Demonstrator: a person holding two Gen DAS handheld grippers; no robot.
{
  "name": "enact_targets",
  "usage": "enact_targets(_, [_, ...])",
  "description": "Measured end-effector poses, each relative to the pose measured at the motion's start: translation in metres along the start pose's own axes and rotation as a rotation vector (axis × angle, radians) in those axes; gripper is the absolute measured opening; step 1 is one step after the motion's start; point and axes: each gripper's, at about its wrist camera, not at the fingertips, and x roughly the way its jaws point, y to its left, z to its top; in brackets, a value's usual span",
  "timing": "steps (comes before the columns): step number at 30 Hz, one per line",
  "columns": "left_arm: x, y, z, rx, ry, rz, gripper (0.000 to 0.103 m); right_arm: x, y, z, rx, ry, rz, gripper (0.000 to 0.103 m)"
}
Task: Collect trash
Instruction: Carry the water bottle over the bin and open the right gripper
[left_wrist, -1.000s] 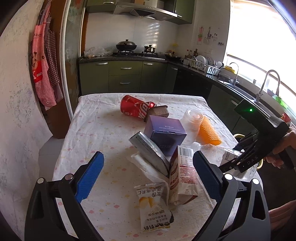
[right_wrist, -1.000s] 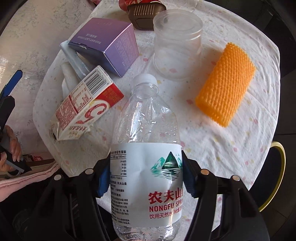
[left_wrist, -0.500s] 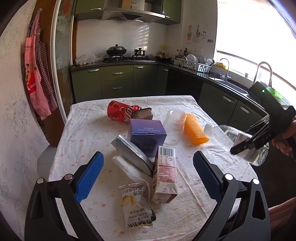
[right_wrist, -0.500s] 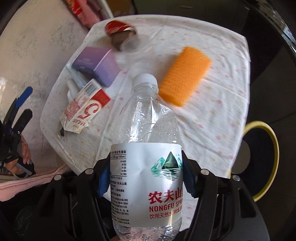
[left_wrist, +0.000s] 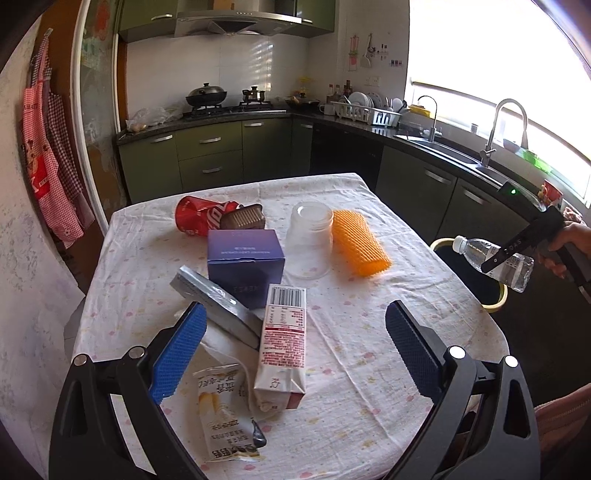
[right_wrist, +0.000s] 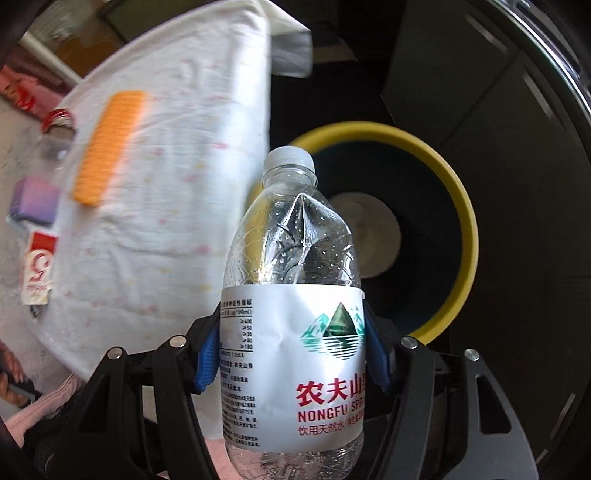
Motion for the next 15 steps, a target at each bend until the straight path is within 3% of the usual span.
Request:
enact_targets(8, [0.011,-0.007,0.002,0.015,0.026,0.01,0.096,0.048,-0.049,0.033,0.106,0.064,-0.043,0.066])
enact_targets(10, [0.012,-0.008,0.001,0.018,0.029,0.01,0.096,0.049,-0.056,0.036,0.129,0.05,-0.077,0.068])
enact_targets(15, [0.017,-0.007,-0.001,0.017,0.039,0.005,0.096,0.025,-0.047,0.02,0.136,-0.04,-0.018,0.068])
